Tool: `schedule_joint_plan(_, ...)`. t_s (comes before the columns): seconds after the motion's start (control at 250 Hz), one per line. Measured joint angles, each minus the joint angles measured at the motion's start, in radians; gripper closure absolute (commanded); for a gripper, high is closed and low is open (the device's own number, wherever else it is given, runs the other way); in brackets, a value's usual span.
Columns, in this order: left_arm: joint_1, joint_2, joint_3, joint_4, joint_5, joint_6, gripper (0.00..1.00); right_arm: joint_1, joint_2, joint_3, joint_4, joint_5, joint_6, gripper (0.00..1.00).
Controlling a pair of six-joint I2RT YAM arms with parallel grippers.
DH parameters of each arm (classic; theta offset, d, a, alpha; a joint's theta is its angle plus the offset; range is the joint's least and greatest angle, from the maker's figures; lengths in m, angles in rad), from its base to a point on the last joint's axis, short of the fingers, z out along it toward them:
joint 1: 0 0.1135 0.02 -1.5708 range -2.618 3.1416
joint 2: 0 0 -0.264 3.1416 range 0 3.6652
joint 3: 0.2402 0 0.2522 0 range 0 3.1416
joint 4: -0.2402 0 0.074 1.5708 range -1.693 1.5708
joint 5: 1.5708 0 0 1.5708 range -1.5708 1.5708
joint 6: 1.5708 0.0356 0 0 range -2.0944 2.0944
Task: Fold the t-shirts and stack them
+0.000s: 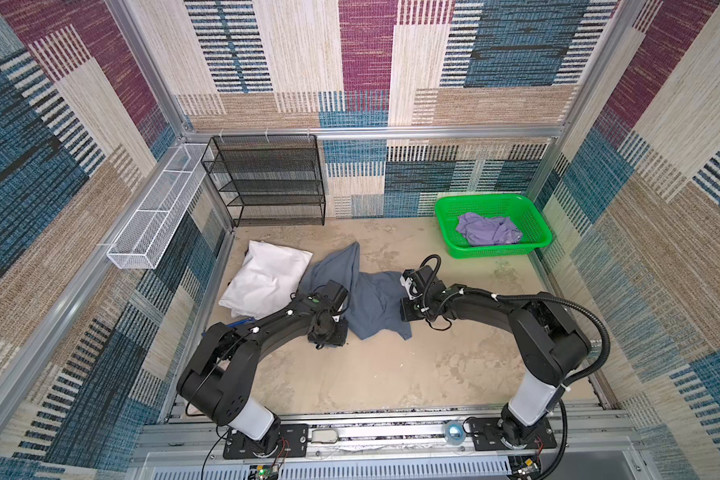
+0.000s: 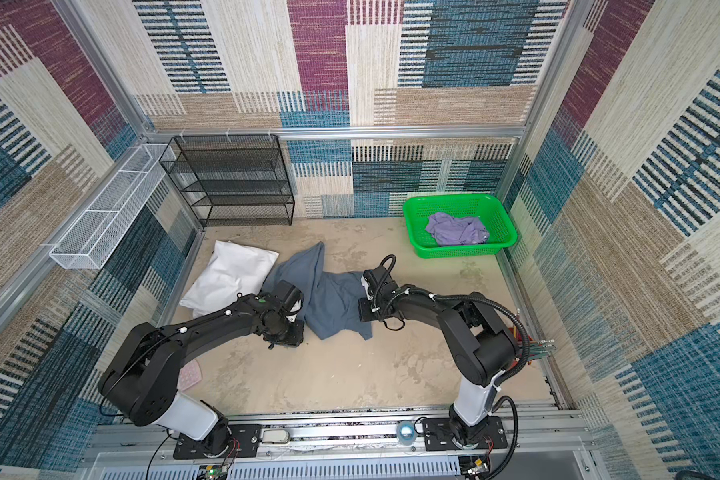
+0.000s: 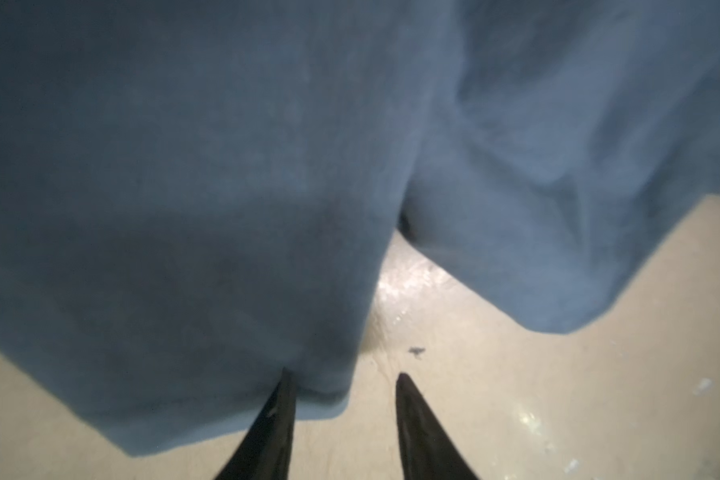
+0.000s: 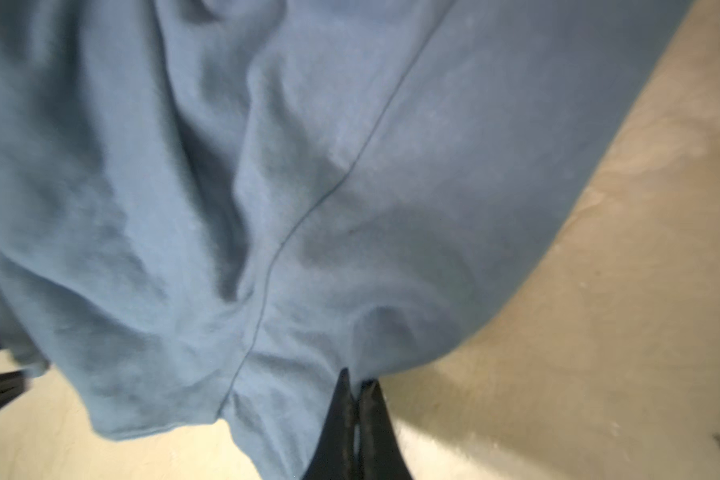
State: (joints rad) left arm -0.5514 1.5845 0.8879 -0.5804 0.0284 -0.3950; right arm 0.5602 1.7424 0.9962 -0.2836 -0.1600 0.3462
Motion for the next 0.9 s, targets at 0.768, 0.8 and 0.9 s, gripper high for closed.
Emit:
schedule_joint_plan(0.768,0.116,0.532,1.171,-0.102,-0.171,0.127,1.0,-0.154,-0.41,0.312,-0.231,-0.012,-0.148,1.0)
schedule_joint_plan(0.8,0.129,0.602,1.304,-0.126,-0.152,0.137,1.0,-0.122,-0.419,0.3,-0.232,-0.042,-0.155,1.0)
schedule_joint_plan(0.9,0.155,0.816,1.689,-0.156,-0.072,0.159,0.71,-0.003,-0.385,0.294,-0.225,-0.144,-0.167,1.0)
